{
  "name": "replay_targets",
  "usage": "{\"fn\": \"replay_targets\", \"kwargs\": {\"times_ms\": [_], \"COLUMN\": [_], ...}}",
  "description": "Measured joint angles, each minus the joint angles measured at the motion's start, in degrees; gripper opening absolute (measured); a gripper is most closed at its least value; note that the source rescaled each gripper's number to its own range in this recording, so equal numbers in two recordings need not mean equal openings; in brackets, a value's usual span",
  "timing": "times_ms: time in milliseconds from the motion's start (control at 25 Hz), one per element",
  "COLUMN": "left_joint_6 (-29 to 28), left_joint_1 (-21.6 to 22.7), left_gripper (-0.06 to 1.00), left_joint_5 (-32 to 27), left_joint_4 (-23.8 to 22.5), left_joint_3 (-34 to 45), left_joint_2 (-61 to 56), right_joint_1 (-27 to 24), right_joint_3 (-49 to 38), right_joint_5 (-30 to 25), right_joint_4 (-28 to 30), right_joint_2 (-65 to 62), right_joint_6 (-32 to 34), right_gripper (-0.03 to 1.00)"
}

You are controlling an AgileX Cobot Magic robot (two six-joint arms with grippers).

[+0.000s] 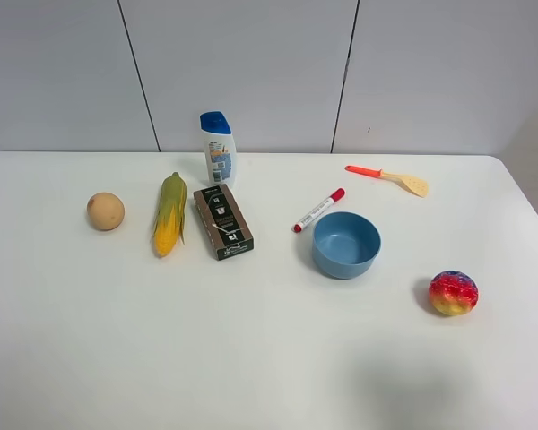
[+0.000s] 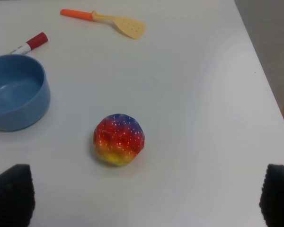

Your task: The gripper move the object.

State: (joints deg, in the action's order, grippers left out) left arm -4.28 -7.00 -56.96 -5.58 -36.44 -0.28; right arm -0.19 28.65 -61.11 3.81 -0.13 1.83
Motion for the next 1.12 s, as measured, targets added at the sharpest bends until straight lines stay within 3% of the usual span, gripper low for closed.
{"fn": "replay_targets", "kwargs": {"times_ms": [240,640,1120], "left_joint_6": [4.7,6.1,6.1], "left_joint_1": [0.0,0.0,0.5], "left_gripper": [0.99,0.99,0.99], "left_joint_5": [-5.3,-4.3,-3.6], "left_joint_4": [2.5,4.4,4.5], "left_joint_3": [0.7,7.1,7.3], "left_joint_2": [0.0,0.0,0.0], "right_joint_1": [0.0,0.0,0.0], "right_joint_3": [0.0,0.0,0.0], "right_joint_5": [0.0,0.0,0.0], "right_joint_4": [0.0,0.0,0.0], "right_joint_2": [0.0,0.0,0.0], "right_joint_6": [0.0,0.0,0.0], "right_gripper": [1.0,1.0,1.0]}}
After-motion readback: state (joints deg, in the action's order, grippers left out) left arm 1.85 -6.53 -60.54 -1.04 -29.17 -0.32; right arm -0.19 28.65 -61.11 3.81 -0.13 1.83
